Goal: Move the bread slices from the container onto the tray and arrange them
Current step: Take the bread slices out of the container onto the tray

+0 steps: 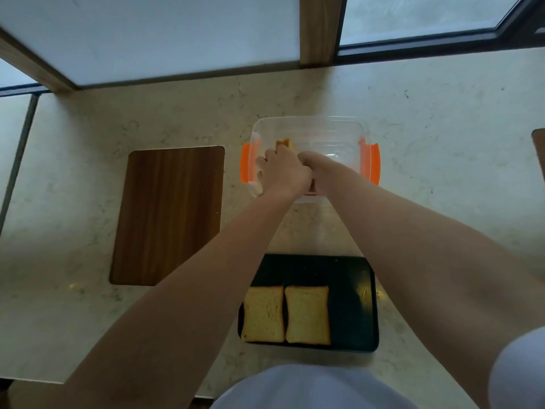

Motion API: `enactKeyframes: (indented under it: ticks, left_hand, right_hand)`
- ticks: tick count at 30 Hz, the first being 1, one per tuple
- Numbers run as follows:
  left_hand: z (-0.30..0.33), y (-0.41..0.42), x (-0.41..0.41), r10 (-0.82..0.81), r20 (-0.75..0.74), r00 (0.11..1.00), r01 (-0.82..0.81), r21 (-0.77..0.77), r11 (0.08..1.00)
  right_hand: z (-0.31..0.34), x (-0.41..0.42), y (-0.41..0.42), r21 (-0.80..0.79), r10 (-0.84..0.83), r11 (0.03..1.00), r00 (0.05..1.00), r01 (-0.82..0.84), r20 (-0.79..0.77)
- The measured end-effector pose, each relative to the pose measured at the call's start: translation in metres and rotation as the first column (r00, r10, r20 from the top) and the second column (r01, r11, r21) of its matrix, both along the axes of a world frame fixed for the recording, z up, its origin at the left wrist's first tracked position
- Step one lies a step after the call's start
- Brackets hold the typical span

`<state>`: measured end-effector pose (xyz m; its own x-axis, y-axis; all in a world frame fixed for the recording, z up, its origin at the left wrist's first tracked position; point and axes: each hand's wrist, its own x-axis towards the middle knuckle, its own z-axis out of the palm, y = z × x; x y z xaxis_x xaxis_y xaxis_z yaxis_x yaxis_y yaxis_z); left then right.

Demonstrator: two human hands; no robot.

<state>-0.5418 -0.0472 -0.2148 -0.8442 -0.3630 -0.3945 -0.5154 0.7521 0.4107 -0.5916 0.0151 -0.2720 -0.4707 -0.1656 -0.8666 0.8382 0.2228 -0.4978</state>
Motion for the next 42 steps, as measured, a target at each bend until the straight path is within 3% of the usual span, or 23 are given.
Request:
enactKeyframes:
  ticks: [3,7,13,16,19,22,24,26,33,42]
  left_hand:
    - [0.004,-0.005,0.006,-0.074,-0.075,0.994,0.075,0.017,0.997]
    - [0.019,-0.015,0.022,-0.126,-0.239,0.963,0.121,-0.034,0.992]
    - [0.056,-0.01,0.076,-0.156,-0.466,0.871,0.163,-0.025,0.986]
    - [0.061,0.001,0.127,-0.215,-0.516,0.829,0.28,0.05,0.959]
    - [0.043,0.013,0.183,-0.266,-0.392,0.881,0.395,0.298,0.869]
    - [0.01,0.024,0.23,-0.35,-0.062,0.935,0.334,0.489,0.805]
    - [-0.01,0.031,0.252,-0.395,0.133,0.909,0.26,0.56,0.787]
    - [-0.021,0.039,0.263,-0.427,0.22,0.877,0.229,0.589,0.775]
    - [-0.027,0.049,0.261,-0.428,0.301,0.852,0.184,0.594,0.783]
    - [-0.032,0.054,0.258,-0.483,0.322,0.814,0.284,0.504,0.815]
  right_hand:
    - [0.01,0.004,0.007,0.027,-0.135,0.99,0.991,0.135,-0.02]
    - [0.039,0.009,0.012,-0.053,-0.161,0.986,0.983,0.157,-0.085]
    - [0.087,0.056,0.039,-0.117,-0.205,0.978,0.902,0.173,-0.379]
    - [0.096,0.121,0.079,-0.115,-0.15,0.988,0.858,0.107,-0.491]
    - [0.074,0.191,0.114,0.057,-0.052,0.995,0.906,0.083,-0.421]
    - [0.037,0.242,0.139,0.244,0.041,0.969,0.963,0.026,-0.265]
    - [0.02,0.267,0.149,0.297,0.097,0.954,0.974,-0.032,-0.207]
    - [0.009,0.284,0.156,0.343,0.15,0.936,0.973,-0.082,-0.177]
    - [0.002,0.297,0.16,0.414,0.196,0.906,0.952,-0.085,-0.235]
    - [-0.002,0.306,0.166,0.433,0.248,0.89,0.948,-0.141,-0.201]
